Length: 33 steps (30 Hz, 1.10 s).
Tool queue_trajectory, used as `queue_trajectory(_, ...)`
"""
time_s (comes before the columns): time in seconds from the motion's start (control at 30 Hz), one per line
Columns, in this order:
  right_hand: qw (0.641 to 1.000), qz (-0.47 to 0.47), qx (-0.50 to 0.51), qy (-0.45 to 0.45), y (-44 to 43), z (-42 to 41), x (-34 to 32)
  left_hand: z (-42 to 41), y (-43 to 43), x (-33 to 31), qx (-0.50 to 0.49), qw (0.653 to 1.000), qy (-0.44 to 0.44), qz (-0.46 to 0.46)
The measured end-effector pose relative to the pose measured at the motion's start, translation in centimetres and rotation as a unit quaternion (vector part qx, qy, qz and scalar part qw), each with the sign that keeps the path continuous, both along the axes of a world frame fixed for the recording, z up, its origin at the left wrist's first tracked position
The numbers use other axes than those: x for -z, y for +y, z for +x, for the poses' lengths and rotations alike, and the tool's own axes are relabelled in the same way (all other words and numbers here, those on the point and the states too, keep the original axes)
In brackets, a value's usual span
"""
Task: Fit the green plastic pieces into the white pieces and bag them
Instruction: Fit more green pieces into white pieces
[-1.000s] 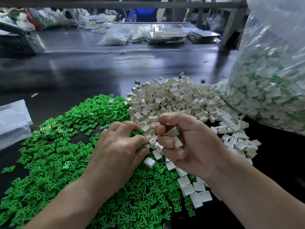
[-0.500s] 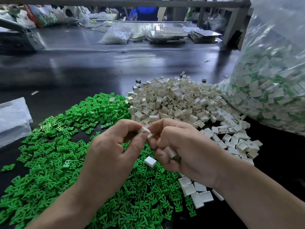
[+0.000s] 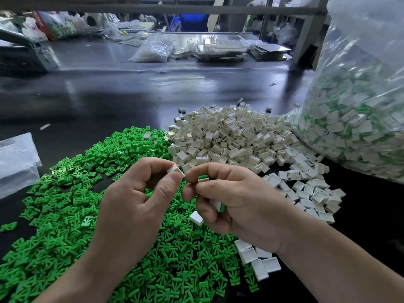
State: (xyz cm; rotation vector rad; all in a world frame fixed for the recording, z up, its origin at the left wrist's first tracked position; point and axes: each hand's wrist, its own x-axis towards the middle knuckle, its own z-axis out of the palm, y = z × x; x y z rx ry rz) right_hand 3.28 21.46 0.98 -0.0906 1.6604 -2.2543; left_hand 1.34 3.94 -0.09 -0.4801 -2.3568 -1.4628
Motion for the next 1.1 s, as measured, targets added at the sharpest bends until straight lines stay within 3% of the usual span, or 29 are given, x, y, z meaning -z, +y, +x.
queue_trajectory(0.23, 0.996, -0.068, -0.019, -0.045, 0.0, 0.0, -0.1, 0.3, 0.2, -0.3, 0.028, 0.999, 0.02, -0.005)
queue_trajectory(0.4, 1.0, 0.006, 0.002, -0.02, -0.3, 0.2, 0.1, 0.2, 0.3, -0.4, 0.056, 0.993, 0.067, -0.075)
queue_trajectory(0.6, 0.998, 0.011, 0.062, -0.019, -0.1, -0.1, 0.0, 0.3, -0.1, -0.5, 0.091, 0.995, 0.037, -0.014)
queue_trajectory(0.73, 0.995, -0.032, 0.091, -0.031, 0.4, -0.4, 0.0, -1.3, -1.9, -0.4, -0.003, 0.983, 0.044, -0.18)
queue_trajectory(0.87, 0.995, -0.036, 0.087, -0.042, 0.7, -0.5, 0.0, -2.6, -3.0, 0.6, -0.045, 0.907, -0.029, -0.417)
queue_trajectory(0.93, 0.996, -0.014, 0.077, -0.042, 0.6, -0.4, 0.0, -2.6, -2.6, 0.9, -0.036, 0.897, -0.02, -0.441)
queue_trajectory(1.1, 0.995, 0.007, 0.085, -0.044, 0.6, -0.3, 0.1, -2.5, -1.9, 0.9, -0.017, 0.922, 0.034, -0.386)
